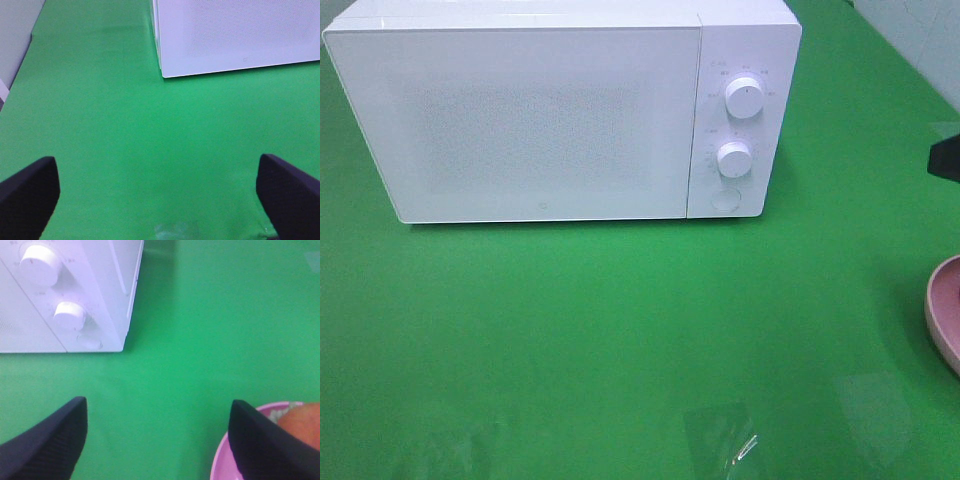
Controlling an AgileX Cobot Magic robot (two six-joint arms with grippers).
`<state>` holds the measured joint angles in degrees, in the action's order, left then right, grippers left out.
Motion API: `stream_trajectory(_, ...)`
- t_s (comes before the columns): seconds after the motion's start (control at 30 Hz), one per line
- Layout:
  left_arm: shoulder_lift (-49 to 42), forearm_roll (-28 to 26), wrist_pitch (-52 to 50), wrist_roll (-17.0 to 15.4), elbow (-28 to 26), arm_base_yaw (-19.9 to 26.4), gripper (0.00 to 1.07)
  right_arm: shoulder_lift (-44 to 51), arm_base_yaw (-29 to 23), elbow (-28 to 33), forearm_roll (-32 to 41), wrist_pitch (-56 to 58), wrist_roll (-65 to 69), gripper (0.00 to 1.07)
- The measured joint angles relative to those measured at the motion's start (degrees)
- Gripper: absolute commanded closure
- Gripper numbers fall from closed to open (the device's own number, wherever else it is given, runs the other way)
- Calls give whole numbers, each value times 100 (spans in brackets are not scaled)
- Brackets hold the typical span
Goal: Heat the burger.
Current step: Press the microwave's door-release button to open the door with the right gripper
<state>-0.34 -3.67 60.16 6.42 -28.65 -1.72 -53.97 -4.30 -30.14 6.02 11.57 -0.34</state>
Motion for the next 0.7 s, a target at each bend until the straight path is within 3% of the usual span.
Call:
stream_trajectory(0.4,0,0,0,0,0,0,7,-1644,0,0,11,-3031,0,32)
stream_trajectory(0.5,0,0,0,0,0,0,7,-1793,0,0,11,-3335,0,32)
stream_trajectory(0.7,0,0,0,0,0,0,7,-2406,-487,292,510,-4922,-636,32)
